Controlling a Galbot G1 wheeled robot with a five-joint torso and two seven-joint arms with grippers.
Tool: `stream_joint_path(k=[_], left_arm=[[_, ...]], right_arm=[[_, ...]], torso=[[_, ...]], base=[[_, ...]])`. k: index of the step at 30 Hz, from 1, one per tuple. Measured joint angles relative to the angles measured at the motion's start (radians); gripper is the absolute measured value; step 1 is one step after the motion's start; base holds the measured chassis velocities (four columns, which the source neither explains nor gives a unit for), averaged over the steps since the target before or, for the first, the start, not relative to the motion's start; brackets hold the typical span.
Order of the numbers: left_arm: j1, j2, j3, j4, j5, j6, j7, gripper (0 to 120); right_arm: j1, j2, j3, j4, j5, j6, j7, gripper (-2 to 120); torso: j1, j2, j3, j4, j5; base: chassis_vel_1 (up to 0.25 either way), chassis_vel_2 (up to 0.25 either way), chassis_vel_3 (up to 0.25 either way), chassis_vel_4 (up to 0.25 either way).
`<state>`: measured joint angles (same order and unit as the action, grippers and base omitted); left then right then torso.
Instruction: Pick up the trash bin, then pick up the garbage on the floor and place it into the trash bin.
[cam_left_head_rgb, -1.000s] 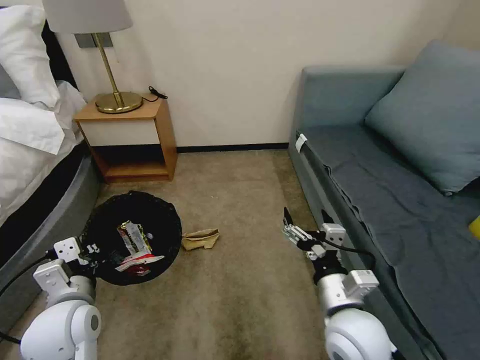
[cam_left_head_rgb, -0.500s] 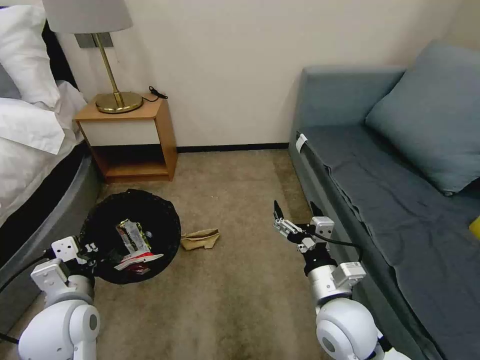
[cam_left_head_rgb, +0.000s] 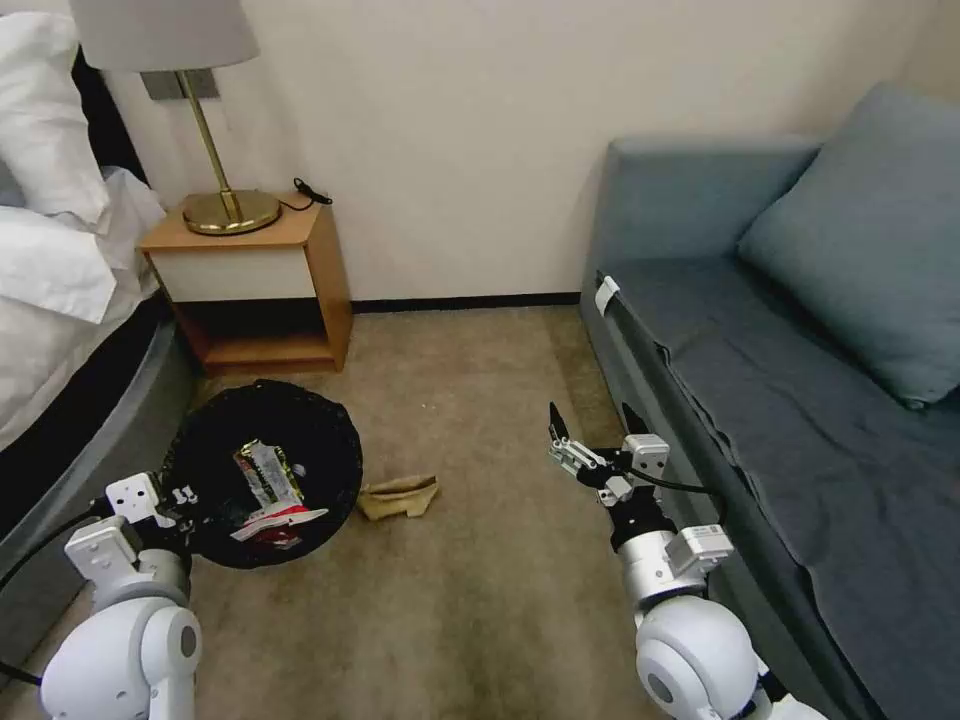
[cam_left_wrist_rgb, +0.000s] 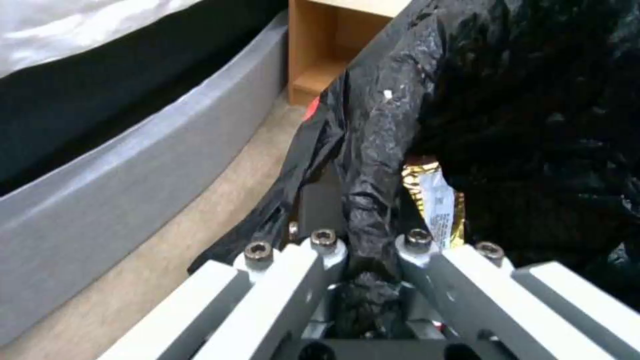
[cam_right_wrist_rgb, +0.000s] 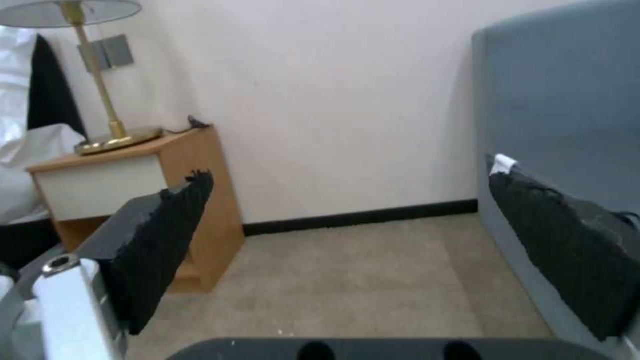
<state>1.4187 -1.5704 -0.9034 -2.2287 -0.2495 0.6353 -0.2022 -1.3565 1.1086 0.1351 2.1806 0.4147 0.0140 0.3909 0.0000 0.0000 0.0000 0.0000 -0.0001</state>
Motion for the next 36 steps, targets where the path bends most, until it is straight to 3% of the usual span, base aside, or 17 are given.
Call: stream_joint_path(k=[19, 21, 23, 26, 29, 31, 36], left_arm=[[0.007, -0.003, -0.002, 0.001, -0.001, -0.004, 0.001, 3], [0.008, -0.003, -0.003, 0.001, -0.001, -0.004, 0.001, 3], [0.008, -0.003, -0.003, 0.001, -0.001, -0.004, 0.001, 3], [0.009, -0.003, -0.005, 0.0, -0.002, -0.004, 0.001, 3], [0.009, -0.003, -0.006, 0.0, -0.002, -0.004, 0.001, 3], [0.011, -0.003, -0.007, -0.003, -0.003, -0.007, 0.002, 3], [0.015, -0.003, -0.012, -0.006, -0.004, -0.008, 0.002, 3]], right_arm=[[0.066, -0.028, -0.045, -0.058, -0.011, 0.011, -0.018, 100], [0.163, -0.056, -0.094, -0.12, 0.002, 0.015, -0.028, 100], [0.178, -0.06, -0.104, -0.131, 0.006, 0.016, -0.03, 100], [0.402, -0.095, -0.262, -0.286, 0.069, 0.018, -0.039, 100], [0.482, -0.095, -0.318, -0.335, 0.094, 0.007, -0.044, 100], [0.693, -0.082, -0.467, -0.459, 0.124, 0.003, -0.098, 100], [0.843, -0.072, -0.65, -0.564, 0.206, -0.013, -0.161, 100]], torso=[[0.0, 0.0, 0.0, -0.0001, 0.0002], [0.0, 0.0, 0.0, -0.0004, 0.0001], [0.0, 0.0, 0.0, -0.0004, 0.0001], [0.0, 0.0, 0.0, 0.0003, 0.0001], [0.0, 0.0, 0.0, -0.0001, 0.0003], [0.0, 0.0, 0.0, 0.0004, -0.0004], [0.0, 0.0, 0.0, 0.0001, -0.0002]], base=[[-0.189, 0.176, 0.183, -0.183], [0.0, 0.0, 0.0, 0.0], [0.0, 0.0, 0.0, 0.0], [0.012, -0.021, -0.014, 0.009], [0.0, 0.0, 0.0, 0.0], [0.0, 0.0, 0.0, 0.0], [0.0, 0.0, 0.0, 0.0]])
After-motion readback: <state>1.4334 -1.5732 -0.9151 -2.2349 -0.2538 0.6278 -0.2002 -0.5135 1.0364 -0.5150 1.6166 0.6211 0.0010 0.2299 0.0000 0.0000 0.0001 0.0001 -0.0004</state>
